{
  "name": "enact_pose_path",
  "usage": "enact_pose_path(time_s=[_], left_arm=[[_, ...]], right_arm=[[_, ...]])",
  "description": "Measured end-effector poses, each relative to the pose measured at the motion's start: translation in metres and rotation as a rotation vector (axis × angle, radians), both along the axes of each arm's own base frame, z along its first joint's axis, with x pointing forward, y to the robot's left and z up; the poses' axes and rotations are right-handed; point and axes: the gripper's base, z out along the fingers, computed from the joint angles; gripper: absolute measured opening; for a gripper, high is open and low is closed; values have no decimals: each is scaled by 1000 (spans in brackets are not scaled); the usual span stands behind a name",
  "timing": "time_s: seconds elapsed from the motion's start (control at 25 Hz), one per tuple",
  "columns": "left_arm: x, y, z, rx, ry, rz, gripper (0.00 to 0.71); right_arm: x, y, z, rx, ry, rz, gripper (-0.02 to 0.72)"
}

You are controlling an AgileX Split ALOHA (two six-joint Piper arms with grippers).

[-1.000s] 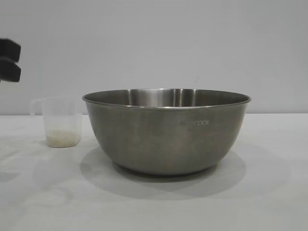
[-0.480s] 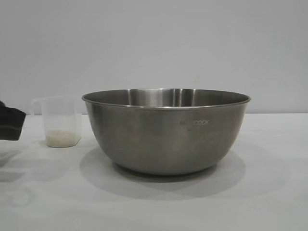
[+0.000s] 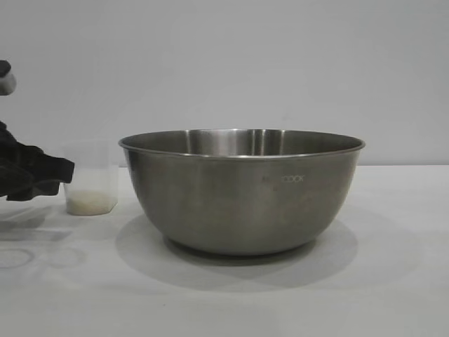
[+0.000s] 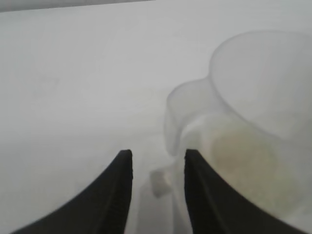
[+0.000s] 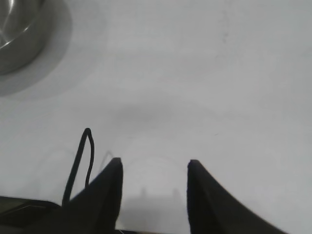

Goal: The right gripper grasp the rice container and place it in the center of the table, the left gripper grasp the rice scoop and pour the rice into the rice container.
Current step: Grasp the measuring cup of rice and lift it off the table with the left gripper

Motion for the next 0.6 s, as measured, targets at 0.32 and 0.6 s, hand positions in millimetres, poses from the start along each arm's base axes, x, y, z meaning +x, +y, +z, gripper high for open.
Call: enact_pose_path(time_s=[0.32,0.6], left_arm=[[23,-6,0,-16,-53,11,224],[34,-7,6,-30,-94,29,73]], right_arm=[[0,0,0,0,2,0,306],[0,0,0,0,2,0,306]])
